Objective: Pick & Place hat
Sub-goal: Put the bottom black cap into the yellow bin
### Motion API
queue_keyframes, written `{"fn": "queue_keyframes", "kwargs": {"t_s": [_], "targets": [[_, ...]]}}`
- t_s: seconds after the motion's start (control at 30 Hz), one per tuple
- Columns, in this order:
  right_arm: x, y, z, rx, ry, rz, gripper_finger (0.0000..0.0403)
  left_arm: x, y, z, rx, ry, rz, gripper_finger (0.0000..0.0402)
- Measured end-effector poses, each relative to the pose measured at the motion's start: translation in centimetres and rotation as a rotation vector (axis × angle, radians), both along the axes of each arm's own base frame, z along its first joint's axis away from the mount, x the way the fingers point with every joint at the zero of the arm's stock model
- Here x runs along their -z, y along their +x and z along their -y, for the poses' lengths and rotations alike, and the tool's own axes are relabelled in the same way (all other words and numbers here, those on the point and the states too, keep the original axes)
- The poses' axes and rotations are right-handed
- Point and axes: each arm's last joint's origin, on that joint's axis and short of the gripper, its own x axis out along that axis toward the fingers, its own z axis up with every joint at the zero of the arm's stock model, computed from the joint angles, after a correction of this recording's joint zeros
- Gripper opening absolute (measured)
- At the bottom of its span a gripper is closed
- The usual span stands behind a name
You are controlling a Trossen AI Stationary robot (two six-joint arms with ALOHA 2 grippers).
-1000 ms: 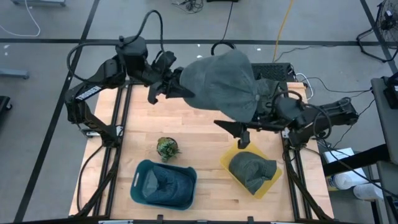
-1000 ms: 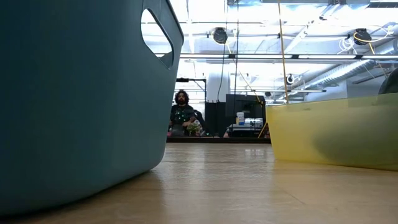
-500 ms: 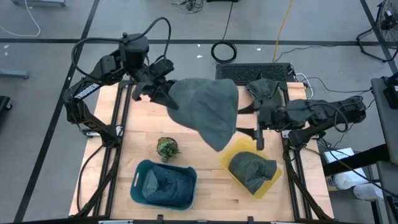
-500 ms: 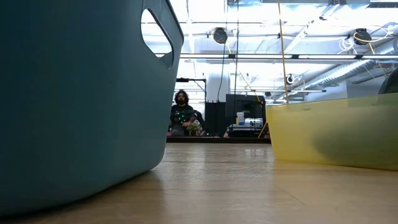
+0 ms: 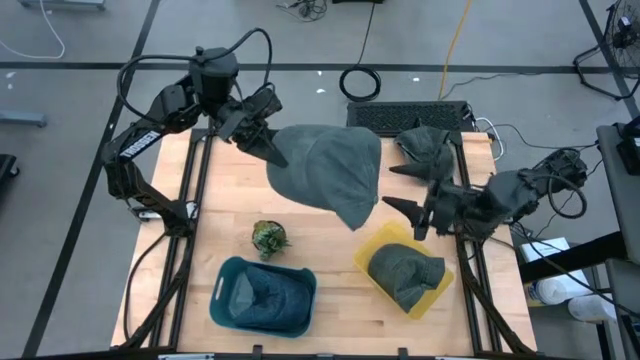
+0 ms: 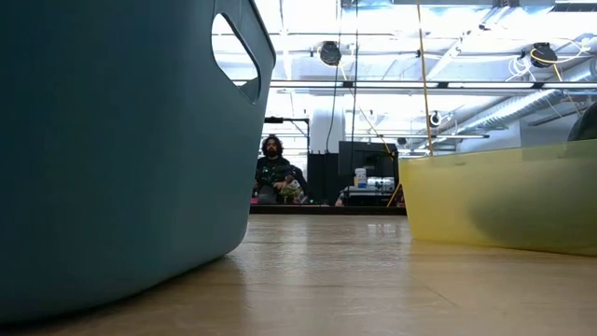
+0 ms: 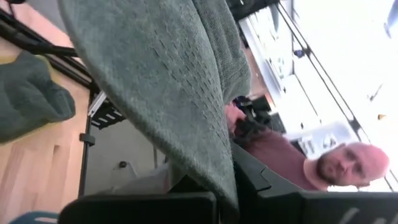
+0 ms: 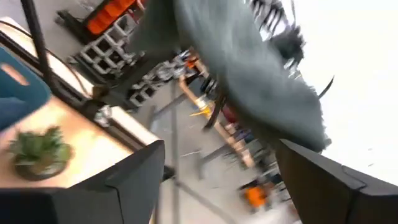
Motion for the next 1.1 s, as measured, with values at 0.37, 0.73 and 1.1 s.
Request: {"fn": "queue_keyframes", "kwargs": {"t_s": [0.37, 0.73, 1.1], "targets": [[-0.7, 0.6, -1.9, 0.023, -0.337, 0.007, 0.0298, 0.4, 0.7, -0.4, -0.087, -0.087, -0.098, 0.0009], [-0.5, 1.3, -2.1, 0.032, -0.407, -0.015, 0.0262, 1.0, 2.0, 0.8, -0.065, -0.097, -0.134, 0.0009], [-0.5, 1.2, -2.3, 0.021, -0.420, -0.016, 0.0087, 1.4, 2.5, 1.5, -0.061, -0.101, -0.165, 0.0009]]}}
